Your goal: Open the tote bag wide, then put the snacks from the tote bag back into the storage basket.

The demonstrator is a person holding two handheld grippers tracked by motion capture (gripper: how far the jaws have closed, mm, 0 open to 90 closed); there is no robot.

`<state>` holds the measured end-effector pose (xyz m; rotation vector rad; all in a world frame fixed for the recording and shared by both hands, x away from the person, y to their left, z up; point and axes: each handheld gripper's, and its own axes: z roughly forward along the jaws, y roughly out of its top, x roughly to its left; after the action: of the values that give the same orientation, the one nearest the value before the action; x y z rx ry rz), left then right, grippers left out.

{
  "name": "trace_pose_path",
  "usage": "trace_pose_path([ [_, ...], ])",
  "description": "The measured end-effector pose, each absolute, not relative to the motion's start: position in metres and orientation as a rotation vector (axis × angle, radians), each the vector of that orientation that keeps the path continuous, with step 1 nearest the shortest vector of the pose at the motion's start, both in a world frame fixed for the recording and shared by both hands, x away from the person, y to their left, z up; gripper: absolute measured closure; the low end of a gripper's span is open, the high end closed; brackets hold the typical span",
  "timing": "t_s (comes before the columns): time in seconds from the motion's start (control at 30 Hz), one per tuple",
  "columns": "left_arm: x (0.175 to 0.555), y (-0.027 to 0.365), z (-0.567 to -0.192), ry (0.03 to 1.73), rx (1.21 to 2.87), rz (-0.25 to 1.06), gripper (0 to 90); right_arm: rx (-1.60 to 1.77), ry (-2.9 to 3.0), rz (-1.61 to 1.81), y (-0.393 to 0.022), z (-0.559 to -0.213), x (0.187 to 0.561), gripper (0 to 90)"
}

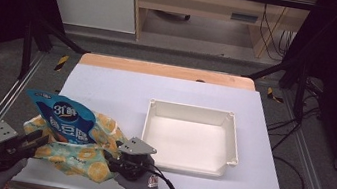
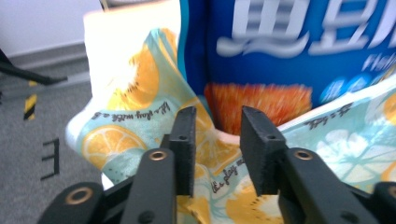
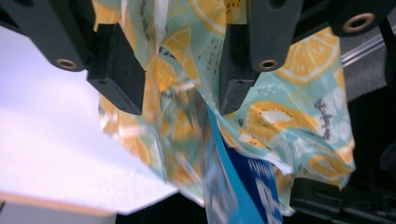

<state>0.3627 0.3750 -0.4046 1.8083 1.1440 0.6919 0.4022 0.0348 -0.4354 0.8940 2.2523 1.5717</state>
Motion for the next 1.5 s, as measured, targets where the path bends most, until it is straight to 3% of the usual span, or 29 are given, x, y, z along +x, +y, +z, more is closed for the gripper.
trace_pose_path([
  [0.43,0.366,0.381,-0.363,1.111,1.695,0.733,49.8,0.835,2.124,1.666,0.02,-0.383,0.405,45.4],
  [1.5,0.4,0.376,-0.317,1.072,1.6,0.751,40.6,0.801,2.058,1.691,0.017,-0.338,0.415,44.6],
])
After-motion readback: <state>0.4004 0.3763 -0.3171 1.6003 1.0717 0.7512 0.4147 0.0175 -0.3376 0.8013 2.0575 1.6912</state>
